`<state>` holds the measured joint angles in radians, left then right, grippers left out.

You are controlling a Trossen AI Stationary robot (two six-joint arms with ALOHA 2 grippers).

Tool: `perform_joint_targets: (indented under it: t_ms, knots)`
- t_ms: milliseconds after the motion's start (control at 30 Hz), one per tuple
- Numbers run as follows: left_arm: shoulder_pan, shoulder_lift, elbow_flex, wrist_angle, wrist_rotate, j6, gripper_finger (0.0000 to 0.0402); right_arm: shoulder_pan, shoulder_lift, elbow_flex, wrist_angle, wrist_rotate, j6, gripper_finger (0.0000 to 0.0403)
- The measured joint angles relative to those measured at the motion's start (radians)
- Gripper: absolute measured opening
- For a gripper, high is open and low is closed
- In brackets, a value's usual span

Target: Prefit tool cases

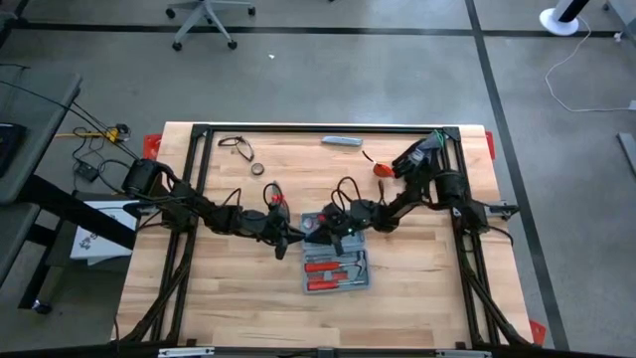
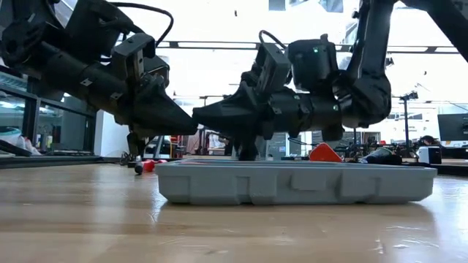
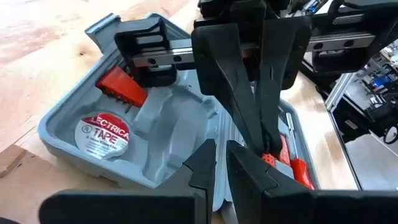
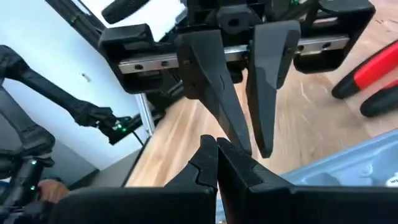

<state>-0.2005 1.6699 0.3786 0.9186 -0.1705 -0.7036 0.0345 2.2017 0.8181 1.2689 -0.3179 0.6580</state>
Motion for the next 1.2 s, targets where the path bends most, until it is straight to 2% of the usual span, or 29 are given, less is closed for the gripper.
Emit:
perform_joint_targets:
  t_ms: [267, 500, 667, 967, 1200]
  knots:
    - [0.0, 0.0, 0.0, 0.0, -0.001, 0.007, 0.0032, 0.001, -0.117, -0.001, -0.06, -0.007, -0.036, 0.0]
    - [0.0, 0.0, 0.0, -0.001, -0.018, 0.012, 0.0032, 0.0, -0.087, -0.002, -0.137, 0.059, -0.09, 0.0]
    - [0.0, 0.0, 0.0, -0.002, -0.02, 0.017, 0.0032, -0.017, -0.05, 0.001, -0.108, 0.019, -0.063, 0.0]
    - [-0.001, 0.0, 0.0, -0.001, -0.018, 0.018, 0.0032, -0.019, -0.146, -0.002, -0.086, 0.008, -0.078, 0.0]
    - [-0.001, 0.0, 0.0, -0.001, -0.019, 0.025, 0.0032, -0.02, -0.11, 0.001, -0.084, 0.01, -0.083, 0.0]
